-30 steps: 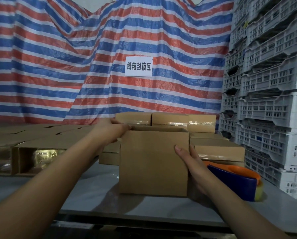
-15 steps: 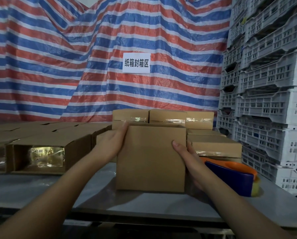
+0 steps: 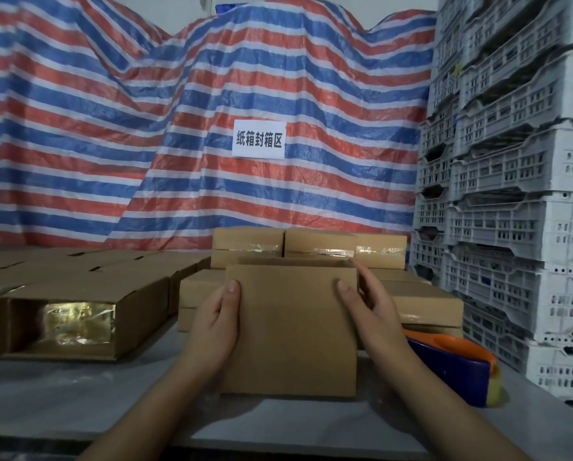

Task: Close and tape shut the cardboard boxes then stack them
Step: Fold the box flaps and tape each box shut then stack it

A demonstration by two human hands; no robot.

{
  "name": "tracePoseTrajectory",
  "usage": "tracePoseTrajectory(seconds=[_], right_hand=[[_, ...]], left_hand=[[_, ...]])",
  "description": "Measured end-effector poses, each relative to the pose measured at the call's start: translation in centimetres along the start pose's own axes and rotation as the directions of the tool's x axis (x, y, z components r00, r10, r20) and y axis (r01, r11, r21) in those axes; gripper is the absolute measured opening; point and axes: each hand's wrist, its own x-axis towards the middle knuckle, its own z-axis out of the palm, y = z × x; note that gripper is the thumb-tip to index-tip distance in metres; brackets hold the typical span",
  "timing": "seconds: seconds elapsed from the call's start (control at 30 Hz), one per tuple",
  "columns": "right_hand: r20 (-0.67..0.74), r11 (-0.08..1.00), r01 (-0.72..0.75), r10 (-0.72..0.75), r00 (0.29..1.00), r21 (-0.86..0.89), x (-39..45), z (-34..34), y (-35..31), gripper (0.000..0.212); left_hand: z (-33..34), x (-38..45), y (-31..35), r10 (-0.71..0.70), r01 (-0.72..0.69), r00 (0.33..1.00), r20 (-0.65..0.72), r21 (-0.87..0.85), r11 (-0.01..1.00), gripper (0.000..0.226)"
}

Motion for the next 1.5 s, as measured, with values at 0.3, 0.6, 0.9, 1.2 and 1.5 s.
tracePoseTrajectory(seconds=[0.3,0.6,0.9,1.2,1.5], right_hand=[[-0.069,0.997,0.016,-0.021,0.997,-0.070,0.5,0.1,0.0,0.045],[0.015,0.999,-0.011,0.011,1.000,-0.048,0.0,0.5,0.7,0.088],[0.160,0.997,-0.006,0.018,0.987,-0.076,0.4,-0.1,0.4,0.041],[0.081,0.992,-0.117,0.120,0.989,-0.045,0.4,0.6,0.1,0.039],[0.063,0.993,-0.115,0.115,0.991,-0.003,0.1,0.8,-0.2,0.042]], left_hand=[[-0.2,1.9,-0.1,-0.246,0.240,0.968,-0.039,-0.125,0.963,0.058],[-3.8,5.7,3.0,-0.263,0.277,0.866,0.426,0.031,0.960,0.040],[-3.0,4.5,2.5,-0.281,0.321,0.901,0.332,-0.074,0.944,0.044],[-1.1,2.4,0.6,-0.270,0.274,0.962,0.046,-0.149,0.950,0.064],[-1.6,2.3,1.2,-0.213,0.223,0.973,0.092,-0.124,0.967,0.048]])
